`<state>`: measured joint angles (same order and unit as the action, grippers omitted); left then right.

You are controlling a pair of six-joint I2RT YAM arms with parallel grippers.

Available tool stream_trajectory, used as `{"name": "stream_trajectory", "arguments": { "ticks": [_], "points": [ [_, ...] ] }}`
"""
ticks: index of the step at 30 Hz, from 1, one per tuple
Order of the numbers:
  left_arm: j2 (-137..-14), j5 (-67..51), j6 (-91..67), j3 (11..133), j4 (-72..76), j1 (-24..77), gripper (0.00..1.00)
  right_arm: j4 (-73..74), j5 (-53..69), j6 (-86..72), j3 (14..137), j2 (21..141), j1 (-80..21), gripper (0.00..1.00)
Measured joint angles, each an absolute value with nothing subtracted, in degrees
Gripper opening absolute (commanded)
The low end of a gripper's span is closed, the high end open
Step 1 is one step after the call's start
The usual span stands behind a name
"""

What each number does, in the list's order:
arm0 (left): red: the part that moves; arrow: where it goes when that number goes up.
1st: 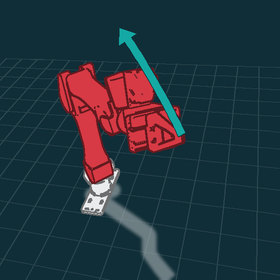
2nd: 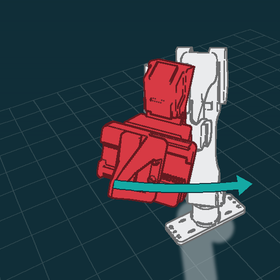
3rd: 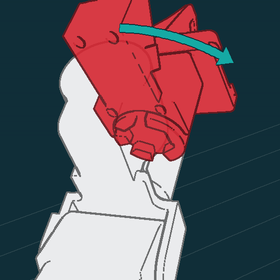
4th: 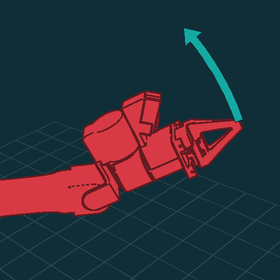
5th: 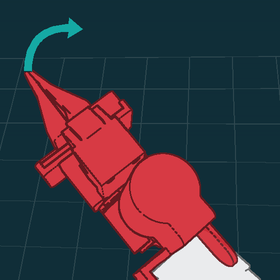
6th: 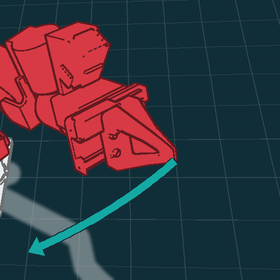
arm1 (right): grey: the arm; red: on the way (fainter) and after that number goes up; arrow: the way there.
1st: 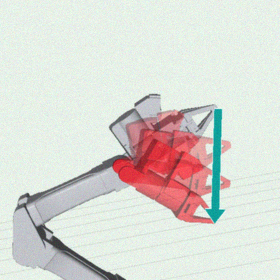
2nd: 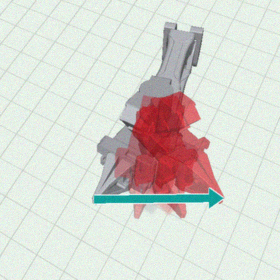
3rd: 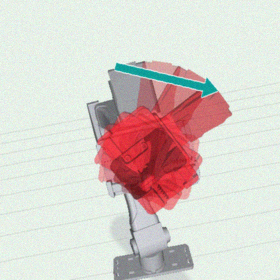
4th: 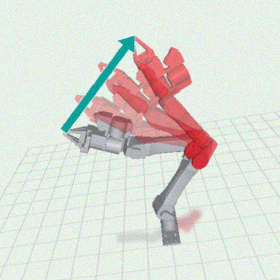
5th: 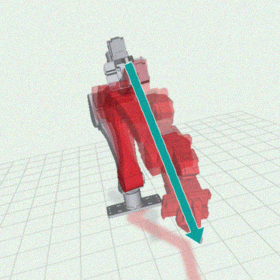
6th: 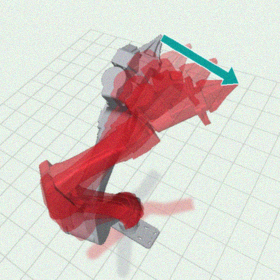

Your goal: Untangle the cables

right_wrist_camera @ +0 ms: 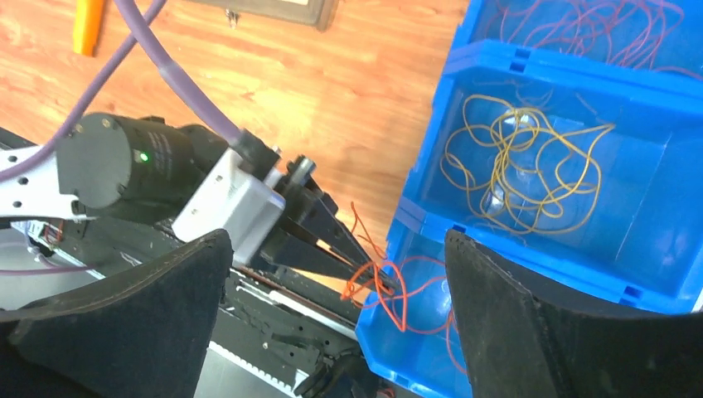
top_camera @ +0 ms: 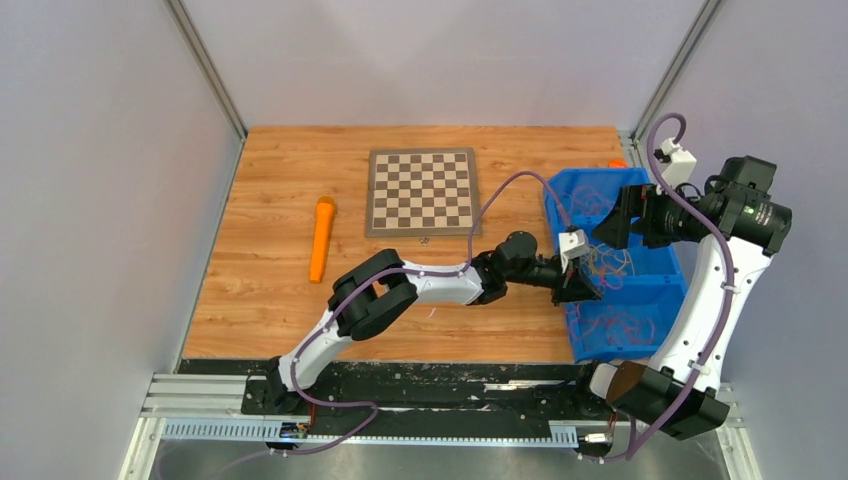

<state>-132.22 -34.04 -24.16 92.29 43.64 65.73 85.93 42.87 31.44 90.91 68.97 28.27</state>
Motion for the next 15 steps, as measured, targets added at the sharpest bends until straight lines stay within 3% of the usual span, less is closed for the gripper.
{"name": "stream_trajectory", "arguments": {
  "ticks": [8,14,15],
  "points": [
    [-137.1,-34.2,-17.2,109.8,28.3,66.3,0.00,83.4,46.4,25.2,99.0,73.4,28.9,1.00],
    [-140.4,-35.3,-10.1,122.1,16.1,67.1,0.12,83.2,46.3,26.8,103.5,74.4,28.9,1.00],
    [-140.9,-34.9,-9.1,123.9,14.1,67.5,0.17,83.4,46.3,27.2,103.9,74.3,28.9,1.00]
  ]
}}
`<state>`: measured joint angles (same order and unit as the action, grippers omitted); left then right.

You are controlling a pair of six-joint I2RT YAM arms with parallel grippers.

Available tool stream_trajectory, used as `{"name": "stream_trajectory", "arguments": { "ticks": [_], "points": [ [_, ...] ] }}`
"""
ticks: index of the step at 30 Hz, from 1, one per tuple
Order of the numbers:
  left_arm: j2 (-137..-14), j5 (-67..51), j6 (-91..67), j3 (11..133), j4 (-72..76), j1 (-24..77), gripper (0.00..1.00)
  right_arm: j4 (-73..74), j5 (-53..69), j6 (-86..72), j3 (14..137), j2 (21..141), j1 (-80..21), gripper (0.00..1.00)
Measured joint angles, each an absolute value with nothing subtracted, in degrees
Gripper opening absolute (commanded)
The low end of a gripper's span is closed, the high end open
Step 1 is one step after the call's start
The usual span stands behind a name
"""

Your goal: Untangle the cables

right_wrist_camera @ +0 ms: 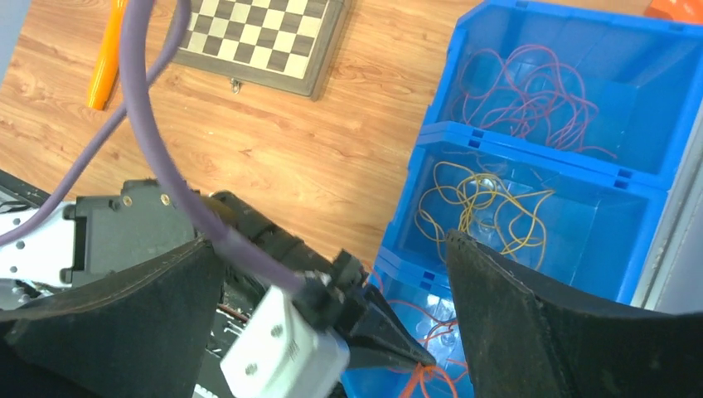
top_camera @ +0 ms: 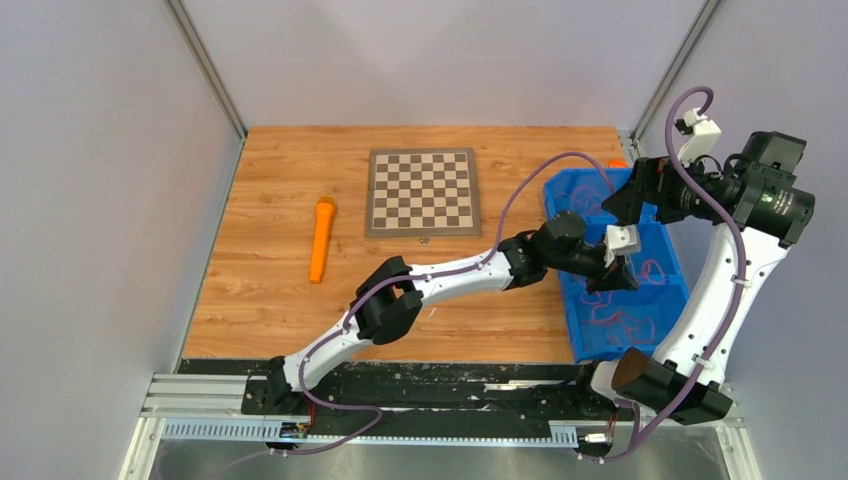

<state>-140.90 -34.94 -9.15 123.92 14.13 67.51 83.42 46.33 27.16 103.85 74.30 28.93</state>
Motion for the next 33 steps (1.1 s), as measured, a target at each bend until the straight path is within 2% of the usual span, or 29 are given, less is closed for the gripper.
{"name": "stream_trajectory", "arguments": {
  "ticks": [3,5,7,8,10,13,15,19,22,30,33],
  "points": [
    [-142.4,-33.9,-6.3,128.2,9.0,69.1,0.24,83.9,46.3,27.9,105.3,73.8,28.9,1.00],
    [-142.7,-33.5,-5.0,129.1,6.7,70.2,0.32,83.9,46.5,28.3,106.6,73.4,28.9,1.00],
    [-142.7,-33.3,-3.8,129.1,5.3,70.8,0.53,83.9,46.7,28.6,107.5,73.0,28.9,1.00],
    [-142.8,-33.1,-3.3,129.1,4.6,71.1,0.70,83.9,46.8,28.6,107.9,72.9,28.9,1.00],
    [-143.0,-32.9,-2.0,129.1,3.7,71.5,0.84,83.9,47.0,28.7,108.4,72.6,28.9,1.00],
    [-143.0,-32.9,-1.6,129.0,3.1,71.6,0.96,84.0,47.0,29.2,108.4,72.5,28.9,1.00],
    [-143.0,-32.7,-1.6,128.8,3.3,71.5,0.99,84.1,47.0,29.7,108.4,72.5,28.9,1.00],
    [-142.1,-31.5,-2.3,124.5,5.3,71.0,1.00,84.5,47.0,30.3,108.4,72.5,28.9,1.00],
    [-138.0,-29.3,-2.9,113.8,8.4,70.1,1.00,84.9,47.4,30.3,108.3,72.6,28.9,1.00],
    [-117.9,-23.3,-7.0,87.0,12.2,64.4,1.00,81.6,50.1,26.4,104.0,74.8,28.4,1.00],
    [-108.3,-22.1,-8.7,82.4,8.3,59.4,1.00,76.9,50.2,23.2,99.7,76.6,26.2,1.00]
  ]
}}
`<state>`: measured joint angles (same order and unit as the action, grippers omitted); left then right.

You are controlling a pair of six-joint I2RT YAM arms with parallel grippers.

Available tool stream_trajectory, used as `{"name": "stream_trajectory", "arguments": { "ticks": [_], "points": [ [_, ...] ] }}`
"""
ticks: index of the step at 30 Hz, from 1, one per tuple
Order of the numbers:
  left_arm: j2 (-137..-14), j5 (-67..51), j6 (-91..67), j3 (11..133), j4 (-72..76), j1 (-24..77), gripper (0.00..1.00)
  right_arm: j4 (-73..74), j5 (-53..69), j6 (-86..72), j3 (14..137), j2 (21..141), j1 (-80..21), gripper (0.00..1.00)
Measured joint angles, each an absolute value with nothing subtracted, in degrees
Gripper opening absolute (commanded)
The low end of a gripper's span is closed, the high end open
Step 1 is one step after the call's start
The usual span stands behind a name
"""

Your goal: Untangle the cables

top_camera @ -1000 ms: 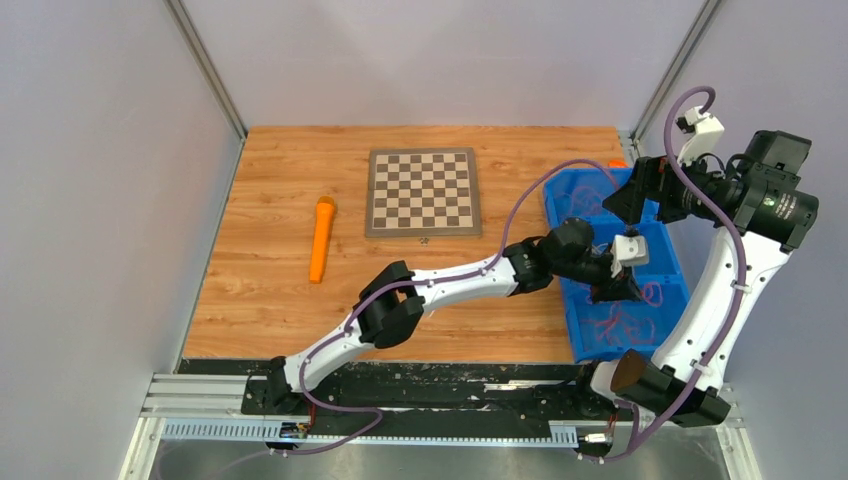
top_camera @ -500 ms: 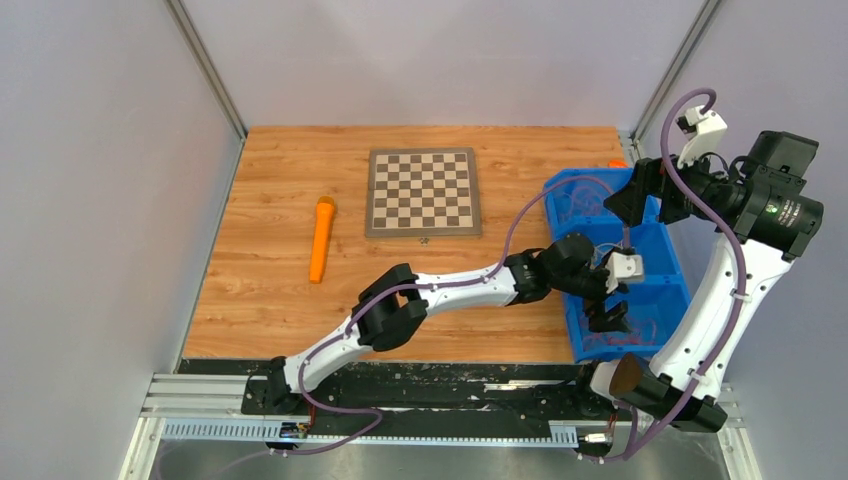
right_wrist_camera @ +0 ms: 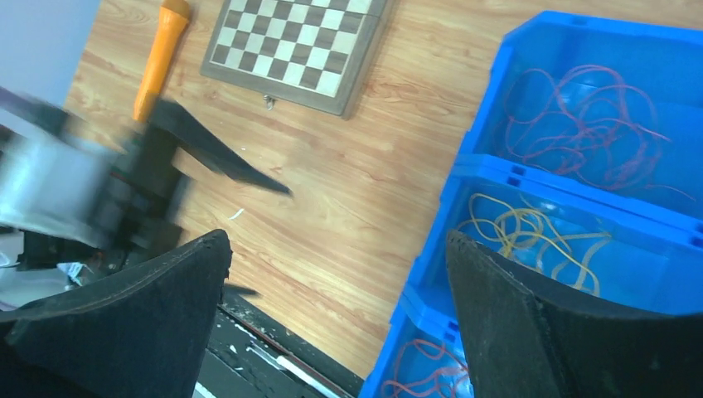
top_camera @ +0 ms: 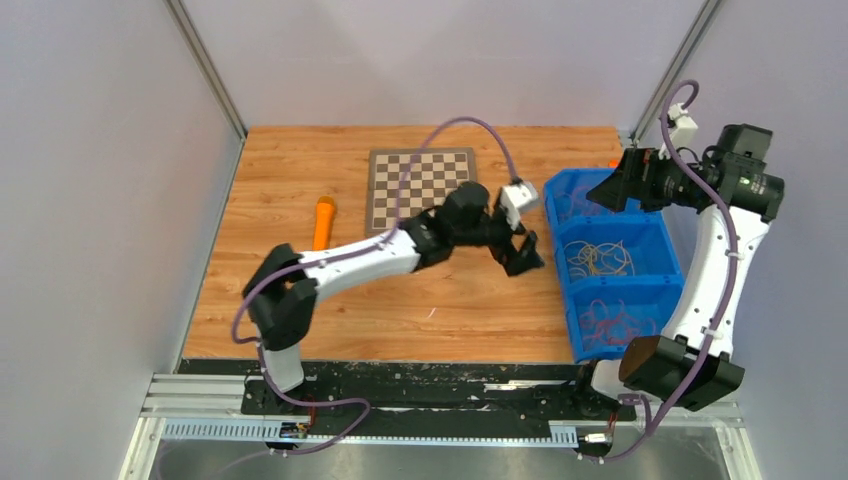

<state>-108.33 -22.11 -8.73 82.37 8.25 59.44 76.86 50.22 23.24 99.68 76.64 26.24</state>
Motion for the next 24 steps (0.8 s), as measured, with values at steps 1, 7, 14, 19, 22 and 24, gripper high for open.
{"name": "stream_trajectory", "arguments": {
  "ticks": [1,7,14,19,22,24],
  "points": [
    [-105.4,-21.9,-9.1,82.2,5.7,57.3,1.00,74.9,50.2,21.9,98.3,77.4,25.0,1.00],
    [-95.1,-22.7,-9.7,89.8,-18.3,41.2,1.00,64.0,48.8,14.3,93.2,81.7,13.8,1.00],
    [-88.9,-23.8,-6.7,89.9,-42.6,16.3,1.00,53.4,42.7,11.9,80.7,78.9,1.5,1.00],
    [-81.8,-21.8,-4.5,84.2,-51.8,2.7,1.00,48.8,38.2,11.7,67.9,73.5,-4.4,1.00],
    [-75.1,-20.3,-3.9,77.7,-54.1,-1.3,1.00,47.9,36.4,11.7,63.0,69.6,-5.8,1.00],
    [-70.8,-19.3,-3.9,73.8,-54.9,-1.8,1.00,47.4,35.5,11.7,61.6,67.3,-5.9,1.00]
  ]
}}
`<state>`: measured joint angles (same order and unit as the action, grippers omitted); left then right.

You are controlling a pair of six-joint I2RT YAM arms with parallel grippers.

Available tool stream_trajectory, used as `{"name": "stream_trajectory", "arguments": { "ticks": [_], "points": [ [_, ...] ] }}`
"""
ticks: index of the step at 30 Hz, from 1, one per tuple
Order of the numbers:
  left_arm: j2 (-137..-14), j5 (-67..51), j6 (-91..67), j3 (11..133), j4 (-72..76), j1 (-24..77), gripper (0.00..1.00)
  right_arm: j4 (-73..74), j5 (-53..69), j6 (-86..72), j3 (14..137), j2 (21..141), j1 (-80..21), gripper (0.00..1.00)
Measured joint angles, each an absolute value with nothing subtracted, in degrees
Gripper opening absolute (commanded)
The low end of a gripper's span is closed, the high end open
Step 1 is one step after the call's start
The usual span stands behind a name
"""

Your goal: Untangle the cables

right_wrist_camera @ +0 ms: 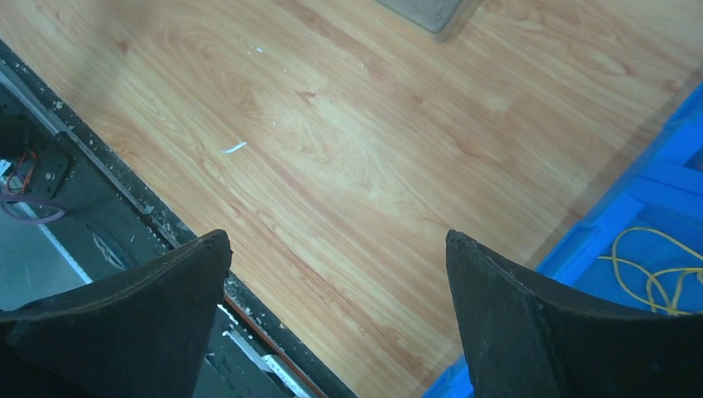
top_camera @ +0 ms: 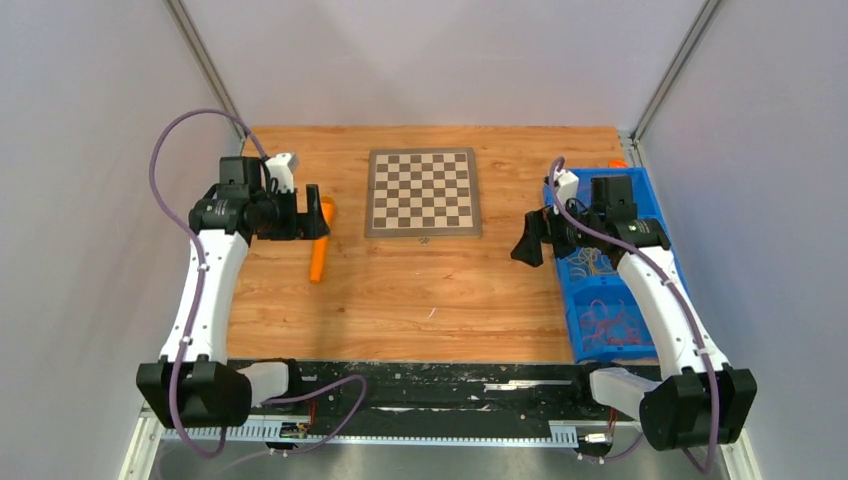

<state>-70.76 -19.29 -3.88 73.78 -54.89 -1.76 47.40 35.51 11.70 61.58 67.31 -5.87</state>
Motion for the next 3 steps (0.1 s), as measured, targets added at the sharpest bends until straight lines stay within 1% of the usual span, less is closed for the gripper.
{"name": "stream_trajectory", "arguments": {
  "ticks": [3],
  "points": [
    [-67.5,-18.8,-3.9,71.1,-55.6,-1.7,1.00,46.3,34.7,11.9,61.1,65.1,-5.9,1.00]
  ]
}}
